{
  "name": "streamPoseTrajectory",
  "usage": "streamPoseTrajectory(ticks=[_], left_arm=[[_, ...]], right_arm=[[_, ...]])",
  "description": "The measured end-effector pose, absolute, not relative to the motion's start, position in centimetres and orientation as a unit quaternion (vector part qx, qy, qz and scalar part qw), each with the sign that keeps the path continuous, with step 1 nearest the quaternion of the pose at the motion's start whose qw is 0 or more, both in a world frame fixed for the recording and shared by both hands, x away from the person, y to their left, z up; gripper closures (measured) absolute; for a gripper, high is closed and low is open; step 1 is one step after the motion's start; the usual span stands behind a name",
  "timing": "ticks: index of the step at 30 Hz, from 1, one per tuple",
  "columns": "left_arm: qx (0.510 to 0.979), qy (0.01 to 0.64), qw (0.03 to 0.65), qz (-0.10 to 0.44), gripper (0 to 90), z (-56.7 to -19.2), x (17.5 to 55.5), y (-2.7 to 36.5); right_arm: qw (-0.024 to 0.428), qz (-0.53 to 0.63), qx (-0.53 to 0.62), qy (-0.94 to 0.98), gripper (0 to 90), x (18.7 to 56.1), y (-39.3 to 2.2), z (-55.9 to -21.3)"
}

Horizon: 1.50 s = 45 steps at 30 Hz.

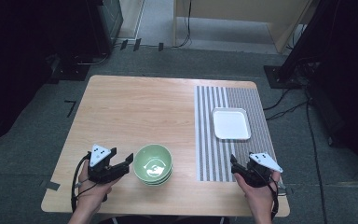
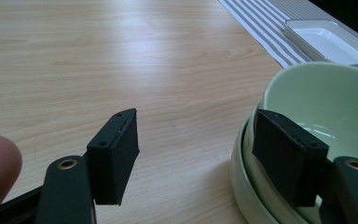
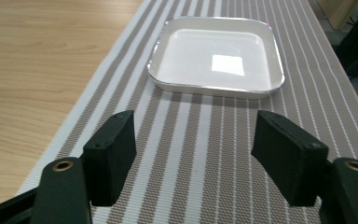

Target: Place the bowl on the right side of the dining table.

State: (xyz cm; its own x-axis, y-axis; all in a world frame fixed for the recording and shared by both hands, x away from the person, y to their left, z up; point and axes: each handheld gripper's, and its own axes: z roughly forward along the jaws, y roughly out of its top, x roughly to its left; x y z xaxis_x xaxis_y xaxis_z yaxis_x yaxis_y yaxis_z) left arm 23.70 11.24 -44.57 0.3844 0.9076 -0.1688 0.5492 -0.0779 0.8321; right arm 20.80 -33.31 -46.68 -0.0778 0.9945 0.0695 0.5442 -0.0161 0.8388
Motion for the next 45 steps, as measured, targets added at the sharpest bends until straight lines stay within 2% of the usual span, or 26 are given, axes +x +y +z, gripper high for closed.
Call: streamPoseTrajectory(ticks=[8, 13, 24, 29, 37, 41, 45], left_arm=[[0.704, 0.518, 0.444, 0.2, 33.3, -44.7, 24.0, 11.1], [0.702, 0.515, 0.443, 0.215, 38.5, -44.7, 24.0, 10.6], [0.695, 0.506, 0.467, 0.206, 30.3, -43.9, 23.7, 10.9], [0.703, 0.491, 0.475, 0.196, 31.2, -43.8, 23.4, 10.4], [0.737, 0.469, 0.446, 0.197, 47.4, -44.3, 23.1, 8.9], [0.75, 0.458, 0.434, 0.199, 51.0, -44.6, 22.9, 8.4], [0.753, 0.453, 0.43, 0.208, 62.6, -44.9, 22.8, 8.0]], right_arm=[[0.294, 0.389, 0.595, 0.638, 32.7, 21.3, -31.8, -46.2], [0.288, 0.401, 0.589, 0.64, 33.4, 21.6, -30.7, -45.6], [0.281, 0.414, 0.575, 0.647, 33.7, 22.7, -28.6, -44.7], [0.279, 0.418, 0.57, 0.65, 33.8, 23.0, -28.0, -44.5], [0.272, 0.426, 0.553, 0.662, 34.4, 23.4, -26.0, -44.0], [0.266, 0.429, 0.542, 0.672, 34.7, 23.4, -25.1, -43.8], [0.256, 0.435, 0.533, 0.679, 36.4, 23.5, -24.0, -43.6]])
